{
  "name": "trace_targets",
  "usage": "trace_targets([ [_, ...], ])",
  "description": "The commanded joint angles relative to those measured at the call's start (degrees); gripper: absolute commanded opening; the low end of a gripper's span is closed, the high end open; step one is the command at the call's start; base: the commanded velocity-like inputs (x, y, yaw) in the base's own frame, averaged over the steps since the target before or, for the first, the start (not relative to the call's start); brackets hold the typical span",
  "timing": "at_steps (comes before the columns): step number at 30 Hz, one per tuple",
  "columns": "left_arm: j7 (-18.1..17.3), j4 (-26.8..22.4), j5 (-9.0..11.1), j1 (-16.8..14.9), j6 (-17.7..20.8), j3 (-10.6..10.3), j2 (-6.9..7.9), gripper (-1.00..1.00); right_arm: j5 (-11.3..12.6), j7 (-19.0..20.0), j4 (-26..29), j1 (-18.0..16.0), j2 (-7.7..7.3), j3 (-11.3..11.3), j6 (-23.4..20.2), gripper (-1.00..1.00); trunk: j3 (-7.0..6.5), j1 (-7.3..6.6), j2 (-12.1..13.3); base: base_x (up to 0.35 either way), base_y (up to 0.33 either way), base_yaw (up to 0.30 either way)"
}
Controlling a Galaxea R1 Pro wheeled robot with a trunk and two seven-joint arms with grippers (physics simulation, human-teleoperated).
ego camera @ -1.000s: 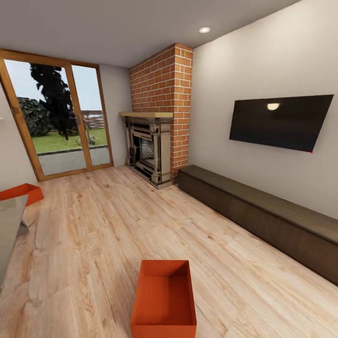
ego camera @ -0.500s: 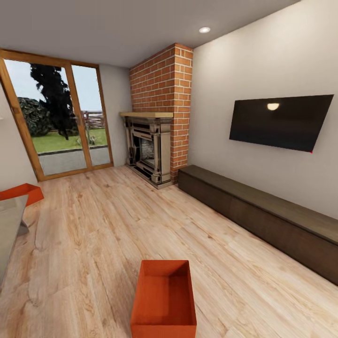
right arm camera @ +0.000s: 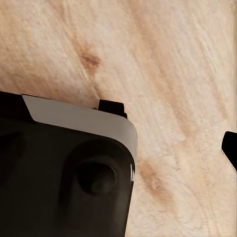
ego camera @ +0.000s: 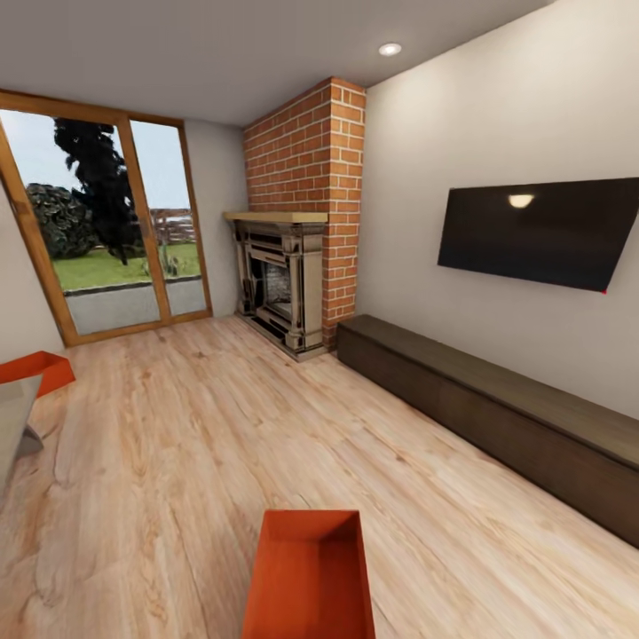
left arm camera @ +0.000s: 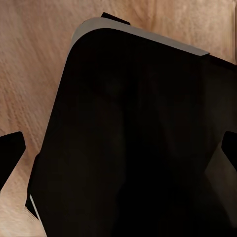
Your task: Move the two storage containers from the living room to the garage. In the garage, place one container on the floor and stack the other container on top of it (either order is fine).
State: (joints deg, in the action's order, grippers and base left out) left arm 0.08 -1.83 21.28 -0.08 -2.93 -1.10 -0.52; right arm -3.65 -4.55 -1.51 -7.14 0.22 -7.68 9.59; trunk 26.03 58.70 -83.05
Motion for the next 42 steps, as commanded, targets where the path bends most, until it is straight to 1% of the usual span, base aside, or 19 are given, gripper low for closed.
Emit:
trace_targets([
  [1, 0.01, -0.01, 0.34, -0.01, -0.14, -0.13, -0.01, 1.00, -0.39, -0.38, -0.16, -0.07, 0.03, -0.31, 0.23, 1.00, 0.05, 0.03, -0.03, 0.289, 0.000, 0.000],
  [23, 0.01, -0.01, 0.34, -0.01, -0.14, -0.13, -0.01, 1.00, -0.39, -0.38, -0.16, -0.07, -0.01, -0.32, 0.25, 1.00, 0.05, 0.03, -0.03, 0.225, 0.000, 0.000],
  [42, 0.01, -0.01, 0.34, 0.00, -0.16, 0.04, -0.01, 1.00, -0.39, -0.38, -0.16, -0.07, -0.03, -0.32, 0.25, 1.00, 0.05, 0.03, -0.03, 0.017, 0.016, 0.000],
])
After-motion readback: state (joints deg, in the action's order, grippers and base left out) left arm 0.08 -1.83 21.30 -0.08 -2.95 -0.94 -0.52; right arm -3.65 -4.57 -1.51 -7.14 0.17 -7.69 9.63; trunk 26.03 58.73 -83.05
